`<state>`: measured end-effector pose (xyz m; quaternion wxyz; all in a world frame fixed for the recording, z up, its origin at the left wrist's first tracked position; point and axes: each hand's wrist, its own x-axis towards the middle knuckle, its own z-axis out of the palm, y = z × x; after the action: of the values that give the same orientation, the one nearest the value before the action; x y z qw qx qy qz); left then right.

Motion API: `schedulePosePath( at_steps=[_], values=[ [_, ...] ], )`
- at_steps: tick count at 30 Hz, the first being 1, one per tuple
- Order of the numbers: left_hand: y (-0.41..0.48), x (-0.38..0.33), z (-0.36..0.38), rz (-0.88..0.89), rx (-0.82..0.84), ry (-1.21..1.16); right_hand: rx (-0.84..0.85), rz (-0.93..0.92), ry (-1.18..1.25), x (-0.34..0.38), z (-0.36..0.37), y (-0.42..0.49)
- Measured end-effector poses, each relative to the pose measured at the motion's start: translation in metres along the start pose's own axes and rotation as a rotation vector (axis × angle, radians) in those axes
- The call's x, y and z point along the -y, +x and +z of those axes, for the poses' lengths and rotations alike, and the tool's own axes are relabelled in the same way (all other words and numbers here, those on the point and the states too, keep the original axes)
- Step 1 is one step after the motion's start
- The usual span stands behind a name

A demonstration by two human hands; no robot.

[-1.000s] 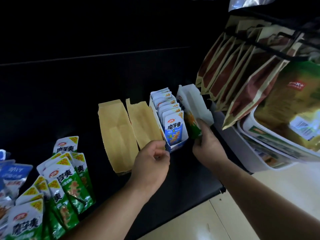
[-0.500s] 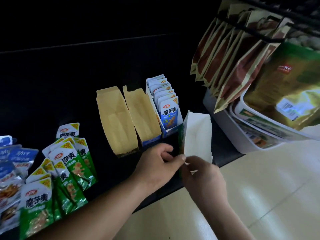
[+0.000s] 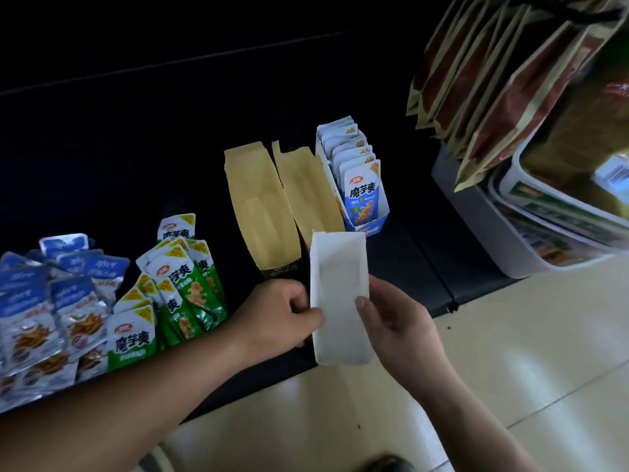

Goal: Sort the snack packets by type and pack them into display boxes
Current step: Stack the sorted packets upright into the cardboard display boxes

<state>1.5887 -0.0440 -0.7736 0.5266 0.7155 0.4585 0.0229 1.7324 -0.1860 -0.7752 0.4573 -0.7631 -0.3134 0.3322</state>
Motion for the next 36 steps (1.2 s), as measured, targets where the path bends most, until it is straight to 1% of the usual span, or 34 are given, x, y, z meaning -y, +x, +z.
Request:
schedulePosePath(
  at_steps=[3,4,7,9,11,14,17,18,20,22,25,27,29,31,33,36],
  values=[
    [-0.011,0.012,-0.015,-0.013,-0.004,-0.008,0.044,-0.030,-0.008,0.005,0.014,-0.001],
    [-0.015,0.015,-0.019,-0.010,-0.009,-0.018,0.046,-0.014,-0.008,0.005,0.019,0.000],
    [-0.027,0.027,-0.029,-0.004,-0.026,-0.099,-0.048,0.056,-0.061,-0.001,0.028,-0.001],
    [-0.033,0.038,-0.035,-0.021,-0.051,-0.141,-0.123,0.022,-0.194,-0.003,0.032,-0.008],
    [-0.039,0.050,-0.039,-0.021,-0.100,-0.160,-0.188,-0.096,-0.340,0.005,0.037,-0.016],
    [-0.047,0.068,-0.045,-0.004,-0.208,-0.237,-0.288,-0.341,-0.450,0.035,0.052,-0.024],
    [-0.057,0.086,-0.047,0.022,-0.300,-0.265,-0.279,-0.627,-0.618,0.072,0.069,-0.020],
    [-0.059,0.091,-0.048,0.031,-0.310,-0.287,-0.242,-0.648,-0.610,0.083,0.075,-0.017],
    [-0.061,0.103,-0.051,0.060,-0.332,-0.325,-0.109,-0.569,-0.515,0.101,0.095,-0.011],
    [-0.062,0.113,-0.061,0.065,-0.361,-0.310,0.049,-0.440,-0.482,0.110,0.123,-0.001],
    [-0.068,0.128,-0.078,0.055,-0.439,-0.241,0.297,-0.227,-0.484,0.109,0.158,0.019],
    [-0.075,0.137,-0.088,0.062,-0.468,-0.194,0.433,-0.102,-0.566,0.112,0.173,0.033],
    [-0.082,0.147,-0.100,0.080,-0.543,-0.016,0.487,-0.048,-0.679,0.111,0.187,0.045],
    [-0.090,0.160,-0.111,0.055,-0.619,0.184,0.466,-0.067,-0.768,0.105,0.200,0.050],
    [-0.096,0.172,-0.119,-0.030,-0.628,0.283,0.455,-0.093,-0.796,0.097,0.213,0.046],
    [-0.101,0.185,-0.118,-0.125,-0.603,0.352,0.514,-0.078,-0.757,0.082,0.229,0.030]
  ],
)
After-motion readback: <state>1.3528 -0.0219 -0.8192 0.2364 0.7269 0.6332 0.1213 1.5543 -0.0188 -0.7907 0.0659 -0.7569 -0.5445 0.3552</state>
